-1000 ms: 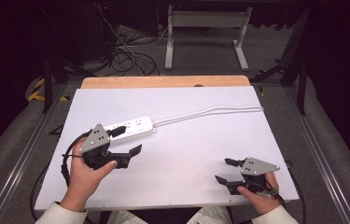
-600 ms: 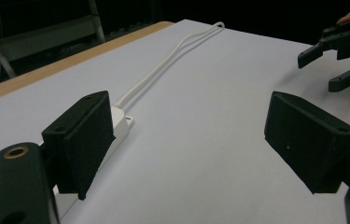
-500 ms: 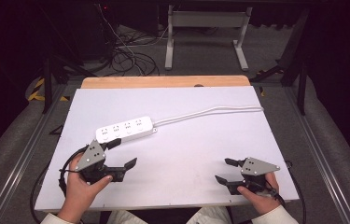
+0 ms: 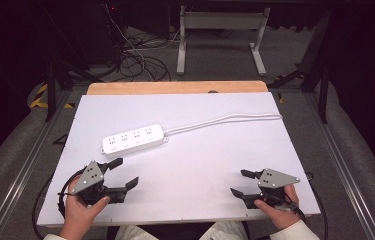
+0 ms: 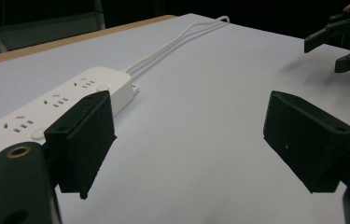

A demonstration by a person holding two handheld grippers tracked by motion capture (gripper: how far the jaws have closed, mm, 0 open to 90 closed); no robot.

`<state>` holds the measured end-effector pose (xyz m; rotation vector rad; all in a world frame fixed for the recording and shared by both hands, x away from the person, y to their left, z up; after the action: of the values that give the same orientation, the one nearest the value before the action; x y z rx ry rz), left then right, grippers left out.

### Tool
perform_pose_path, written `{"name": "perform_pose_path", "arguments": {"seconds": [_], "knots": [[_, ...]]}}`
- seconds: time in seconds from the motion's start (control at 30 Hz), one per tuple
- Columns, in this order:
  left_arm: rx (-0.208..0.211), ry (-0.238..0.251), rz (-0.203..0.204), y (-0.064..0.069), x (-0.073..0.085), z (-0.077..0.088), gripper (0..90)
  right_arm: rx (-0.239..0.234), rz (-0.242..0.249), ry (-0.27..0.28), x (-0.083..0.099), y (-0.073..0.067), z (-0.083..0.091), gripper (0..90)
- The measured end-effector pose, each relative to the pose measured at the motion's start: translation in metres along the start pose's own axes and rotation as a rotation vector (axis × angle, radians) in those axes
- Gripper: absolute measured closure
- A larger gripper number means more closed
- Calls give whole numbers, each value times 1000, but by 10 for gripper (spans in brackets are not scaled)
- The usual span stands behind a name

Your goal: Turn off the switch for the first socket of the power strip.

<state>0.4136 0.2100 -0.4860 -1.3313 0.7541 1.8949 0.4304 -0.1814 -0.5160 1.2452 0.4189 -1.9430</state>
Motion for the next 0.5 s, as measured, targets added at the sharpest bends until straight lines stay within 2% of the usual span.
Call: {"name": "perform_pose_path", "arguments": {"seconds": [0.1,0.23,0.5], "knots": [[-6,-16,-11,-1,8,1,165,0,0,0,0,0,0,290],[-13,-41,-46,0,15,2,166,1,-1,-2,1,1,0,290],[4,-48,-21,1,27,4,166,0,0,-1,1,1,1,289]]}}
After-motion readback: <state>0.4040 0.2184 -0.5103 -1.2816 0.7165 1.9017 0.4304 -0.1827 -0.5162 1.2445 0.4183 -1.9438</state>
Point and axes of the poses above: each handheld gripper's, and its own axes: z roughly backward along the jaws, x roughly out of its underside, y roughly to its right, the point moved 7 cm from there along -z, roughly forward along the jaws, and after that the axes turned 8 degrees about x, right-handed, at the moved point
